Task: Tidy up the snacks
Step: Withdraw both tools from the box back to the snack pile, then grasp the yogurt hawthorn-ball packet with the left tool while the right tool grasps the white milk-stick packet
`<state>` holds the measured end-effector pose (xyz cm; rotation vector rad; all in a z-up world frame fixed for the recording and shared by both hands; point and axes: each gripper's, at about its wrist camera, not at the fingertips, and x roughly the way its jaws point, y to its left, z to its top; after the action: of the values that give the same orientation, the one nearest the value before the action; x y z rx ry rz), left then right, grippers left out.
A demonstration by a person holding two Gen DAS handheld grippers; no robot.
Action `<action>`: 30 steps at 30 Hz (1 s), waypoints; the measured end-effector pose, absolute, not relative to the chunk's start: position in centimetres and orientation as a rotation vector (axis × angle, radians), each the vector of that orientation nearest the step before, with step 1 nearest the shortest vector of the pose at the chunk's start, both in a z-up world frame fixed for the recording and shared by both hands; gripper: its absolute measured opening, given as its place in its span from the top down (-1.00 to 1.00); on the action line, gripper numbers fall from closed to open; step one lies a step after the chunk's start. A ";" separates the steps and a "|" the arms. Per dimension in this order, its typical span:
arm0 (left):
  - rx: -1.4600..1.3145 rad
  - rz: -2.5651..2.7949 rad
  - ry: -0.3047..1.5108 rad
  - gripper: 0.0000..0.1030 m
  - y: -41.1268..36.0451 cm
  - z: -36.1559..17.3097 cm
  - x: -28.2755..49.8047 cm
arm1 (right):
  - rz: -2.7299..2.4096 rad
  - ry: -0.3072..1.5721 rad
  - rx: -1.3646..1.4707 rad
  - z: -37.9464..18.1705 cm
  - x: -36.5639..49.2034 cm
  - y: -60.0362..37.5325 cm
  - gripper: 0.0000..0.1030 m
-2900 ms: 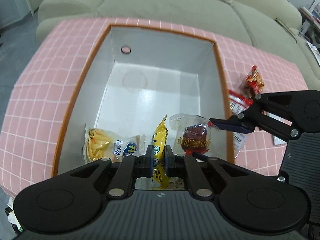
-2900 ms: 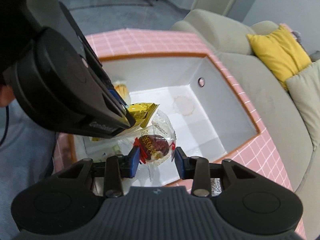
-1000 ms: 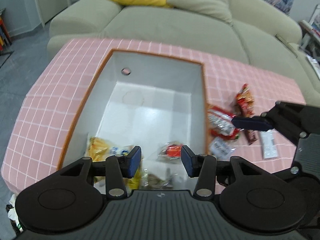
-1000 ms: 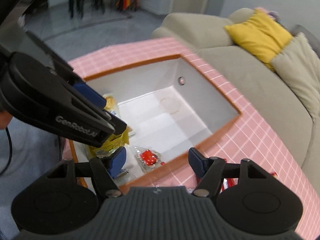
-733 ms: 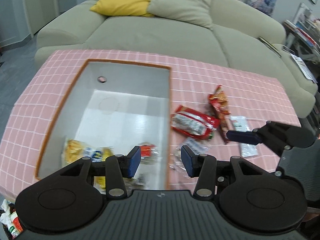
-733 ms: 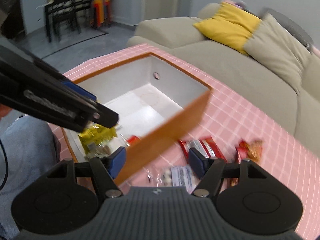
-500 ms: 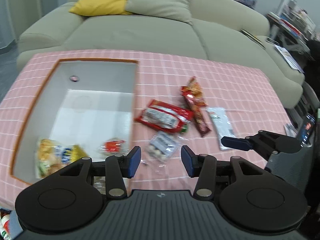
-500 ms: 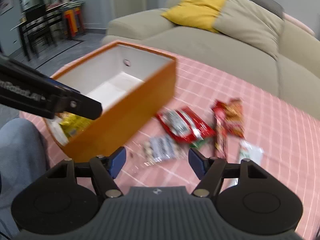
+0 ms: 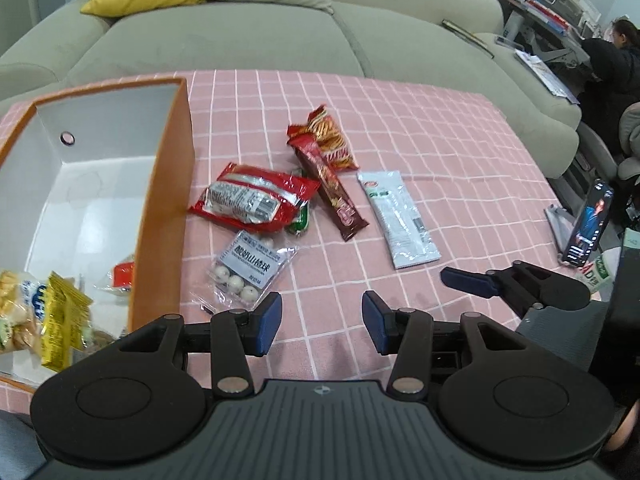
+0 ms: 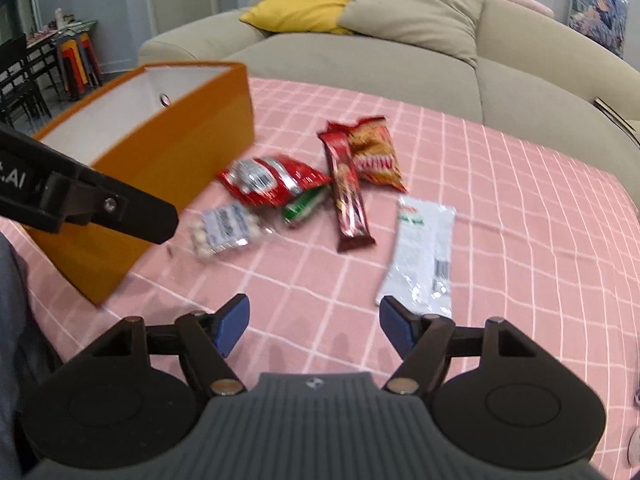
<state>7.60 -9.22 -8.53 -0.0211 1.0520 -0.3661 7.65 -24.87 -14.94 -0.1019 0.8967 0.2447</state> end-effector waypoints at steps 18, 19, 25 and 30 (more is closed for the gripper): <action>0.423 -0.246 1.128 -0.57 -12.6 -15.0 13.8 | 0.182 0.990 -0.095 -19.0 14.3 -28.4 -0.65; 0.442 -0.252 1.142 -0.57 -12.8 -15.5 14.2 | 0.174 0.996 -0.089 -19.2 14.7 -28.6 -0.69; 0.535 -0.292 1.182 -0.65 -13.6 -17.1 15.7 | 0.144 1.030 -0.056 -20.4 17.5 -29.6 -0.69; 0.554 -0.318 1.212 -0.69 -13.7 -18.1 16.6 | 0.142 1.036 -0.056 -21.1 19.3 -29.8 -0.71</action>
<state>16.63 -13.71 -18.07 0.5539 1.2116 -0.3183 19.30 -29.78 -21.12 -0.0557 1.0362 0.1417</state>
